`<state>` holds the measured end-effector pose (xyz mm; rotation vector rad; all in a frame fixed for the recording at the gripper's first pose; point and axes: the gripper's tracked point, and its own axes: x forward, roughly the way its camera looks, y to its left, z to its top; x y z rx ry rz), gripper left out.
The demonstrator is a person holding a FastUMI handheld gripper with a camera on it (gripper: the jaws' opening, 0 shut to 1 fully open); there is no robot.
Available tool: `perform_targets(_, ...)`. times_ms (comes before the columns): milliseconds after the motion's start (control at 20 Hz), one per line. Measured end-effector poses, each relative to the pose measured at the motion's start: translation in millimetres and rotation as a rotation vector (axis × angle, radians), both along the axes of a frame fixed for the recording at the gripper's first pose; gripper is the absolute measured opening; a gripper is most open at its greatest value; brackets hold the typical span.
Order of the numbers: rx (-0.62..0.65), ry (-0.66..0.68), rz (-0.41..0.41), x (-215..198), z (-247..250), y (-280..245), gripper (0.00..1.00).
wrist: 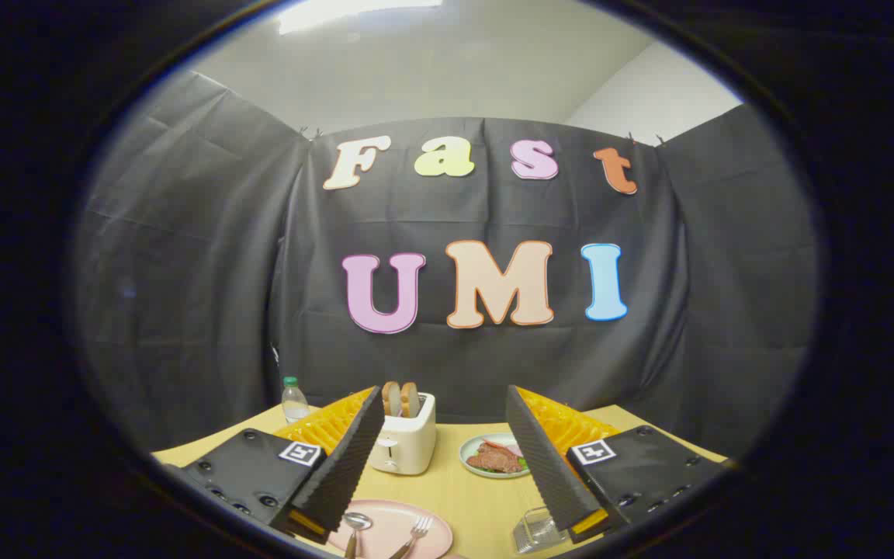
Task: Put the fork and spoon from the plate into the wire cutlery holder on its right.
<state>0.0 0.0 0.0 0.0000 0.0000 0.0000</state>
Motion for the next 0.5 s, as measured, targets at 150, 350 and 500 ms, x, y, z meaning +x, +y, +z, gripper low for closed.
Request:
perform_targets(150,-0.007,0.006,0.009,3.1,-0.4,1.6,1.0)
perform_targets(350,-0.01,0.018,0.028,4.3,-4.9,5.5,1.0)
perform_targets(500,-0.008,0.018,0.032,6.6,-5.6,5.5,1.0)
